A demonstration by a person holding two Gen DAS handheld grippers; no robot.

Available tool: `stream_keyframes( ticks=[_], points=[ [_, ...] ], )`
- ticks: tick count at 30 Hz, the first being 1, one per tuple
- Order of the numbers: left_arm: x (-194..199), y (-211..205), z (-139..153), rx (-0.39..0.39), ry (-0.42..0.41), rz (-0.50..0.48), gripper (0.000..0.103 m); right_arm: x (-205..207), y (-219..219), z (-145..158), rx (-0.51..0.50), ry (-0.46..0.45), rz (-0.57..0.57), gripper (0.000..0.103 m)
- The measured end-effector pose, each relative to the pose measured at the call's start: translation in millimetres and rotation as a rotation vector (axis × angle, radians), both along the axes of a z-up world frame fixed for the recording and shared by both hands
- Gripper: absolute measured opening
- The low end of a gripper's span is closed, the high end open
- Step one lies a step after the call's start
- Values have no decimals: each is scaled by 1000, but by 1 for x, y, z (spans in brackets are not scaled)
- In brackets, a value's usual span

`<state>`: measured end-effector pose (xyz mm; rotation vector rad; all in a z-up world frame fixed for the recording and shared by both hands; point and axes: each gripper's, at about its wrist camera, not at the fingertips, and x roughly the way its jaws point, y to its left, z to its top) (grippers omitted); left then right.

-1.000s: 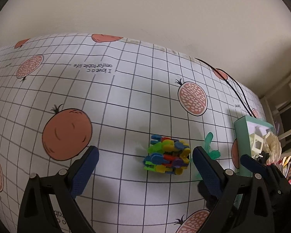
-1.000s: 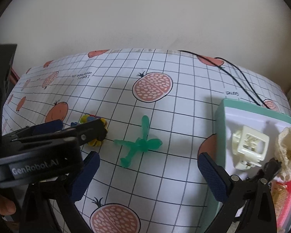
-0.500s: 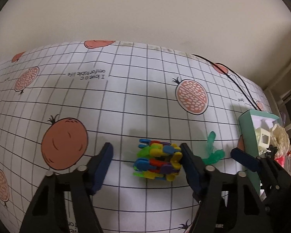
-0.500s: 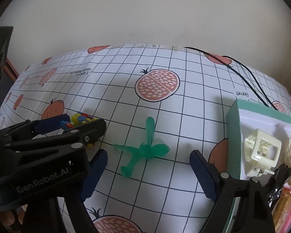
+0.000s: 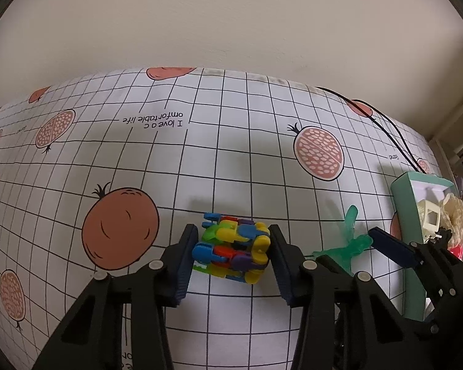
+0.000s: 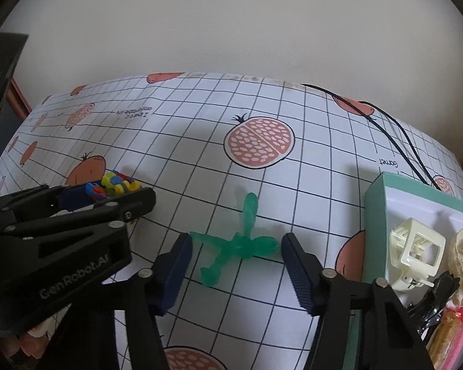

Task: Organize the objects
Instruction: 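Grasp the colourful block toy with the left tool while the right tool grasps the green propeller, then carry the block toy and green propeller over the tray with both tools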

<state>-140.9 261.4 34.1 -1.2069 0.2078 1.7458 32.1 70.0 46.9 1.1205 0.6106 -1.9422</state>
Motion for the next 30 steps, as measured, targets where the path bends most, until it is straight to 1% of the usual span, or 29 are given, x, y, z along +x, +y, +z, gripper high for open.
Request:
stream_keyframes(
  ticks=[4, 5, 6, 23, 30],
  points=[
    [0, -1, 0, -1, 3, 2, 46, 0, 0, 0, -2, -4, -3, 59],
    [0, -1, 0, 1, 1, 3, 46, 0, 2, 1, -3, -4, -5, 53],
    [0, -1, 0, 1, 0, 3, 46, -1, 2, 1, -4, -5, -7, 53],
    [0, -10, 0, -9, -11, 31, 45, 0, 12, 4, -34, -48, -22, 52],
    [0, -17, 0, -31, -36, 49, 44, 2, 23, 16, -44, -55, -38, 52]
  ],
)
